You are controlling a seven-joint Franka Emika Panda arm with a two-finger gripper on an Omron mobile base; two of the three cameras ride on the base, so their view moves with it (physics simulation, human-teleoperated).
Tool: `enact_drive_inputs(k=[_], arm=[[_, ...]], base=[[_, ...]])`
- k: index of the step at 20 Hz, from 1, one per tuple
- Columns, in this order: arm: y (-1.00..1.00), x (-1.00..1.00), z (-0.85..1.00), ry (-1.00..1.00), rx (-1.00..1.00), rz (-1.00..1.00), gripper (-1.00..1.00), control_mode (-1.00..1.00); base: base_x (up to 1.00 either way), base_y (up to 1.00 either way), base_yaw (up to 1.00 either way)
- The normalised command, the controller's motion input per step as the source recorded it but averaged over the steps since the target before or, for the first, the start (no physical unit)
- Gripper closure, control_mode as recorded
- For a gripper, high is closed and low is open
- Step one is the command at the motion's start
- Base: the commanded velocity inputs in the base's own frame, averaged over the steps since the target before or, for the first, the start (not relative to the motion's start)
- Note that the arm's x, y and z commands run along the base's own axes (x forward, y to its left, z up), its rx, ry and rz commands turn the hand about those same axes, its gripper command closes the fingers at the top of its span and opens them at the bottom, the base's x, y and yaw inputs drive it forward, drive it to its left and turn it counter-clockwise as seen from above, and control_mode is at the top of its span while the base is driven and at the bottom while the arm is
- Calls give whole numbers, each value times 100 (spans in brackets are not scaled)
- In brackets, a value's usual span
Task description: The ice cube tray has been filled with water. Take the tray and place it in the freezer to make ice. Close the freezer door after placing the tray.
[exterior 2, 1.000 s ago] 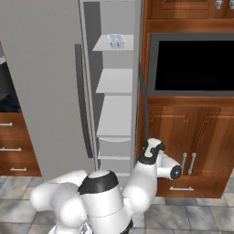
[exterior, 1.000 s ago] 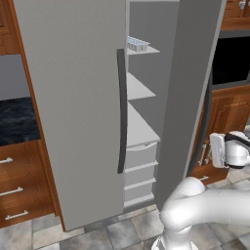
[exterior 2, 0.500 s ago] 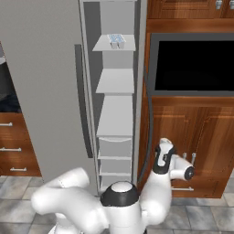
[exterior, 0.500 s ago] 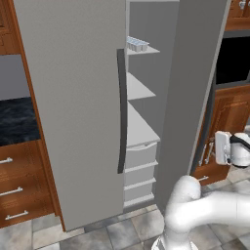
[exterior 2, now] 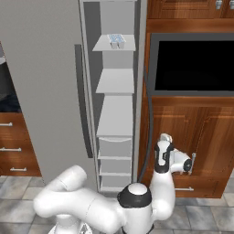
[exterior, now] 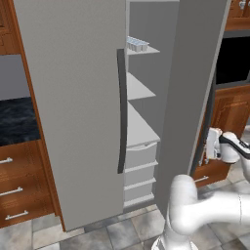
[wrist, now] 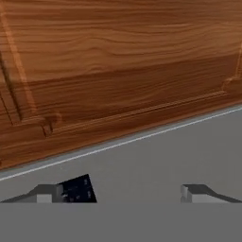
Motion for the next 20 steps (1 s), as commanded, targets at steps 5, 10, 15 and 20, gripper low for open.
enact_drive_inputs(k=[5,10,15,20], arm=[[10,69,-30,13,9,8,-100,-100],[71,-22,-45,5,2,22,-100,-100],[100,-57,-69,0,0,34,-100,-100],[100,-5,-78,-3,0,33,-100,-100]], base=[[0,0,0],[0,0,0],[0,0,0],[0,0,0]])
